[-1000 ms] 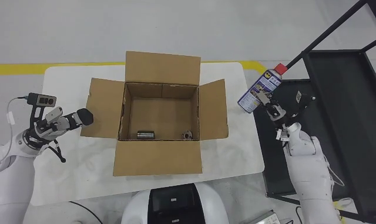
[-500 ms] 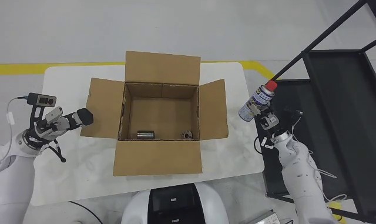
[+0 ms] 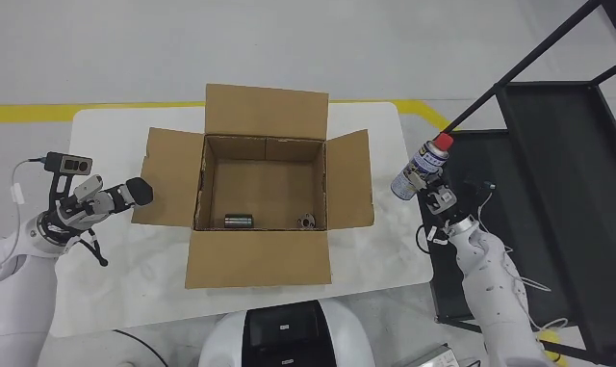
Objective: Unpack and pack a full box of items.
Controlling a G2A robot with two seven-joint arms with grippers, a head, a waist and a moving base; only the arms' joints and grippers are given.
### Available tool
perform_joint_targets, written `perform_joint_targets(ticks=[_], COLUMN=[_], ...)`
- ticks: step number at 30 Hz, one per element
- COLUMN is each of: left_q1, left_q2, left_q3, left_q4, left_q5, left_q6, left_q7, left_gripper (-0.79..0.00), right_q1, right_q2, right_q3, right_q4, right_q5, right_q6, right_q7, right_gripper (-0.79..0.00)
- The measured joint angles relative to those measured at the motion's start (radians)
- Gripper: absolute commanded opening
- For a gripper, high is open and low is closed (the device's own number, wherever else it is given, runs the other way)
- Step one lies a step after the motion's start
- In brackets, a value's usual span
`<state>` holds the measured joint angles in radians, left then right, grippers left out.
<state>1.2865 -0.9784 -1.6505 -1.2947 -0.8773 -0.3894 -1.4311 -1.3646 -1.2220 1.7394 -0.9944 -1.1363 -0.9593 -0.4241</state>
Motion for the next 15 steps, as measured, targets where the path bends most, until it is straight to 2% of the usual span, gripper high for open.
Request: perform_joint_targets(ticks=[3, 6, 10, 15], left_q1=[0.0, 0.0, 0.0, 0.0], left_q2=[0.0, 0.0, 0.0, 0.0], left_q3=[0.0, 0.0, 0.0, 0.0], left_q4=[0.0, 0.0, 0.0, 0.0], left_q5=[0.0, 0.0, 0.0, 0.0], left_q6=[0.0, 0.0, 0.0, 0.0], left_q7=[0.0, 0.0, 0.0, 0.0], left_gripper=[0.0, 0.0, 0.0, 0.0], right_q1=[0.0, 0.012, 0.061, 0.179], right_q2=[-0.001, -0.008, -0.021, -0.036], right_q3=[-0.001, -0.016, -0.058, -0.127], right_q4=[-0.009, -0.015, 0.028, 0.181], right_q5=[0.004, 0.02, -0.033, -0.105], right_q6=[0.023, 0.117, 0.261, 0.399], right_q7=[0.004, -0.017, -0.135, -0.284], right_gripper=[-0.785, -0.785, -0.785, -0.785])
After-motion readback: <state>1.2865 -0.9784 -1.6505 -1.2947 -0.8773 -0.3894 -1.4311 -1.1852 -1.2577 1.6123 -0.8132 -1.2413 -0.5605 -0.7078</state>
